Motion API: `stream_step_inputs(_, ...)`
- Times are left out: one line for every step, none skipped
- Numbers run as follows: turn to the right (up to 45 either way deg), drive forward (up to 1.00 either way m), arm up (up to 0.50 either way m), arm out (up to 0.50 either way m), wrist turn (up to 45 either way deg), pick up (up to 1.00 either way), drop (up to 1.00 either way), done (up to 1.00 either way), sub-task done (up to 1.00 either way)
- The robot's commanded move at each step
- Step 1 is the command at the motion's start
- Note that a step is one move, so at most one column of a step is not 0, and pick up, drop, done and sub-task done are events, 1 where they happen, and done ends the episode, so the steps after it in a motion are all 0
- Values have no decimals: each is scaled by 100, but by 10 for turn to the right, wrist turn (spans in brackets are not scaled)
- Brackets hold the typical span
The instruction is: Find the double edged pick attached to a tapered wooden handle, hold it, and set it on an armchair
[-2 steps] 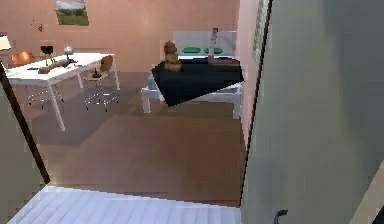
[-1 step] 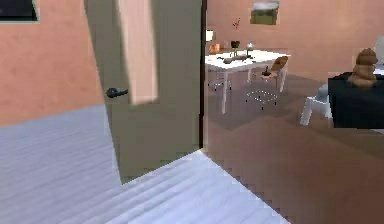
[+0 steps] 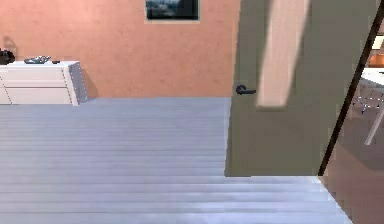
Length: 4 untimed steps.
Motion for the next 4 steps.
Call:
stream_step_inputs(0,35,0,0,0,0,0,0,0)
stream_step_inputs(450,0,0,0,0,0,0,0,0)
stream_step_inputs(390,0,0,0,0,0,0,0,0)
stream_step_inputs(30,0,0,0,0,0,0,0,0)
